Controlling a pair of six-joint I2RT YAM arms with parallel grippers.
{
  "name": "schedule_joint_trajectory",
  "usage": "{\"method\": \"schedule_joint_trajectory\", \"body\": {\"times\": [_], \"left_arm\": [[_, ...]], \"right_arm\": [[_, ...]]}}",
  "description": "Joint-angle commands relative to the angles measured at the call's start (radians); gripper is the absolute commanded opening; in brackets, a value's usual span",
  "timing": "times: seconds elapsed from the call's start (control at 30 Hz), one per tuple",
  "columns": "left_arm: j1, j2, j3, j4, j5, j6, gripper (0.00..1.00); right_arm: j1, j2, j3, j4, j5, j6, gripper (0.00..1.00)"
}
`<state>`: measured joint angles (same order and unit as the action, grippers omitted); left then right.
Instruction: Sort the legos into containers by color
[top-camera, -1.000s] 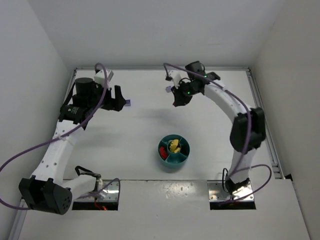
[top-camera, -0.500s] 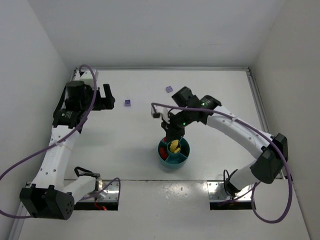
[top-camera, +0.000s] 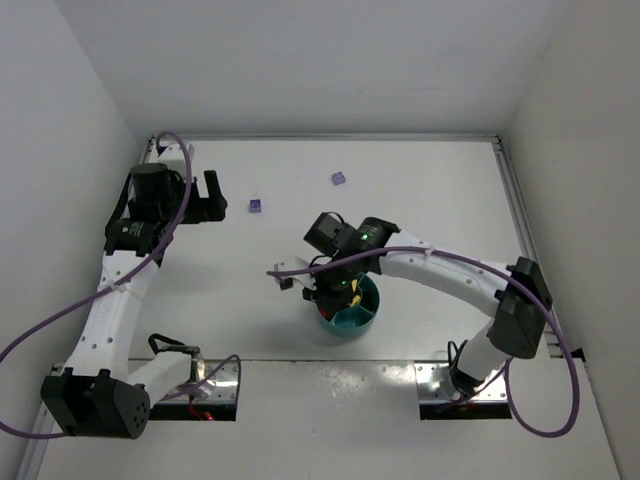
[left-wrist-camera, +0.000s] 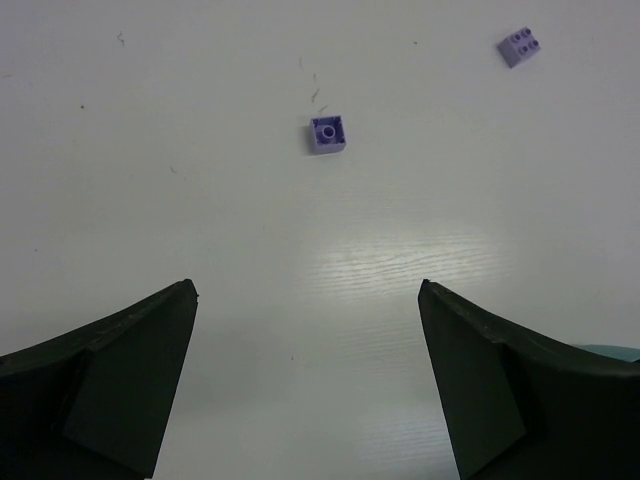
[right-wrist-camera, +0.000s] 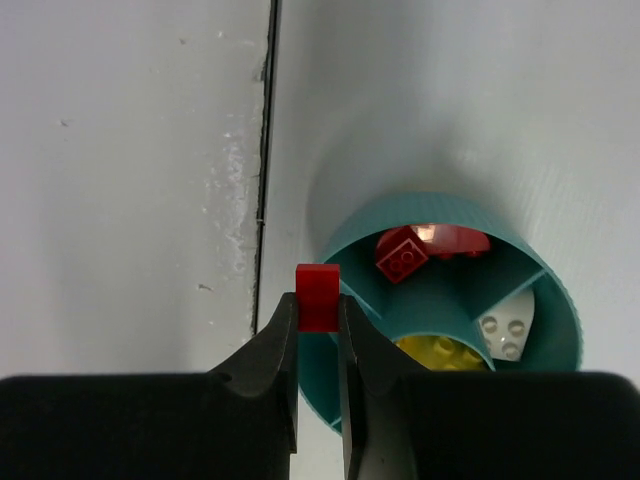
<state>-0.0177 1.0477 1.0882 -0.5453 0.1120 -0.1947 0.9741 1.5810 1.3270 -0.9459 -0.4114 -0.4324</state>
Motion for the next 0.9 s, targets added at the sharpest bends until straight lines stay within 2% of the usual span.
{"method": "schedule_joint_trajectory", "body": {"times": [0.0, 0.23, 0.5, 0.87], "left_arm": [[0.012, -0.009, -0.002, 0.011, 0.003, 0.0, 0.99], [0.012, -0.02, -0.011, 0.011, 0.021, 0.009, 0.99], [0.012, -0.02, -0.022, 0.021, 0.031, 0.0, 0.99], [0.012, -0.02, -0.022, 0.021, 0.057, 0.023, 0.99]], "right_arm": [[0.035, 0.034, 0.041, -0.021, 0.057, 0.007, 0.03], [0.044, 0.017, -0.002, 0.056, 0.186, 0.058, 0.01], [0.044, 0.046, 0.008, 0.067, 0.227, 0.067, 0.01], [0.025, 0.065, 0.008, 0.108, 0.256, 0.077, 0.18]]}}
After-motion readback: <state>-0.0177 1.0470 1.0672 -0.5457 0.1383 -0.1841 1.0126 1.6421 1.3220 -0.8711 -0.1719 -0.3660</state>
